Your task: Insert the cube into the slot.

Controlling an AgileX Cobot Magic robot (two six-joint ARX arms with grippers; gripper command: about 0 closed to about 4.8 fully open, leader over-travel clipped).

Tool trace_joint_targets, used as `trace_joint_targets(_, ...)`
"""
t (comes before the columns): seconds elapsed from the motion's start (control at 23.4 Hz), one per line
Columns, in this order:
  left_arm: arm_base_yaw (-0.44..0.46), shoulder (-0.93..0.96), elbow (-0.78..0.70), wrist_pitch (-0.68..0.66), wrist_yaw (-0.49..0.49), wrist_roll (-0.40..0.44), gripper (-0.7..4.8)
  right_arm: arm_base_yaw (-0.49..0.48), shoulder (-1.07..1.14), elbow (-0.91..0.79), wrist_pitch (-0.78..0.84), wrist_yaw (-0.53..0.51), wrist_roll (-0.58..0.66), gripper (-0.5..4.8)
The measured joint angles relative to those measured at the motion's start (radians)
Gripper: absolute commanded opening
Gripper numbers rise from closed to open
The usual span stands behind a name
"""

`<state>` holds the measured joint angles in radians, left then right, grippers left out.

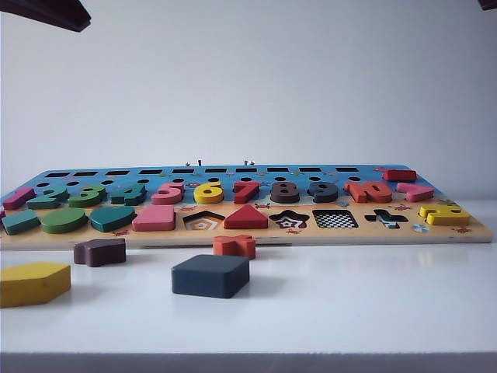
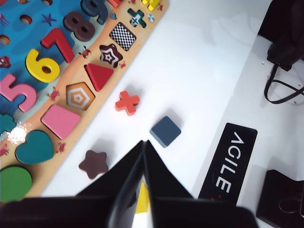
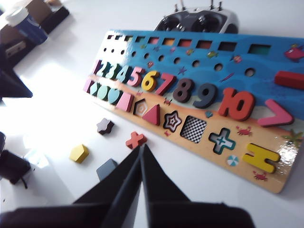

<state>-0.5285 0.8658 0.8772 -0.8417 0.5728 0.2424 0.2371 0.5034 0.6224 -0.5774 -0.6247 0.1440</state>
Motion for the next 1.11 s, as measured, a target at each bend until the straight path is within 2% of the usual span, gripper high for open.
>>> trace_joint_targets(0.09, 0.000, 0.014, 0.001, 0.015, 0.002, 0.000, 0.17, 0.085, 0.066, 0.042, -0.074, -0.014, -0.084, 0.12)
trace_joint_targets(0.17, 0.000, 0.022, 0.001, 0.026, 0.006, 0.000, 0.17, 0.130, 0.104, 0.065, -0.115, -0.015, -0.115, 0.47)
trace_joint_targets(0.3, 0.000, 0.024, 0.001, 0.056, 0.020, 0.000, 0.17, 0.214, 0.167, 0.103, -0.182, -0.014, -0.164, 1.53)
trace_joint_targets(0.34, 0.000, 0.024, 0.001, 0.065, 0.023, 0.000, 0.17, 0.245, 0.192, 0.115, -0.203, -0.014, -0.182, 2.33)
trace_joint_targets(0.43, 0.000, 0.024, 0.001, 0.070, 0.034, 0.000, 0.17, 0.339, 0.252, 0.138, -0.253, -0.009, -0.227, 3.01)
trace_joint_targets(0.51, 0.000, 0.024, 0.001, 0.070, 0.039, 0.000, 0.17, 0.416, 0.294, 0.153, -0.275, 0.019, -0.247, 3.66)
trace_joint_targets(0.64, 0.000, 0.024, 0.001, 0.070, 0.039, 0.000, 0.17, 0.528, 0.356, 0.166, -0.276, 0.098, -0.253, 4.19)
trace_joint_targets(0.73, 0.000, 0.024, 0.001, 0.061, 0.039, 0.000, 0.17, 0.639, 0.425, 0.177, -0.280, 0.227, -0.254, 4.25)
trace_joint_targets(0.9, 0.000, 0.024, 0.001, 0.037, 0.039, 0.000, 0.17, 0.739, 0.507, 0.183, -0.266, 0.429, -0.240, 4.24)
trace_joint_targets(0.98, 0.000, 0.024, 0.001, 0.029, 0.039, 0.000, 0.17, 0.761, 0.537, 0.185, -0.229, 0.485, -0.218, 4.24)
trace_joint_targets(1.11, 0.000, 0.024, 0.001, 0.021, 0.039, 0.000, 0.17, 0.772, 0.579, 0.185, -0.155, 0.510, -0.186, 4.24)
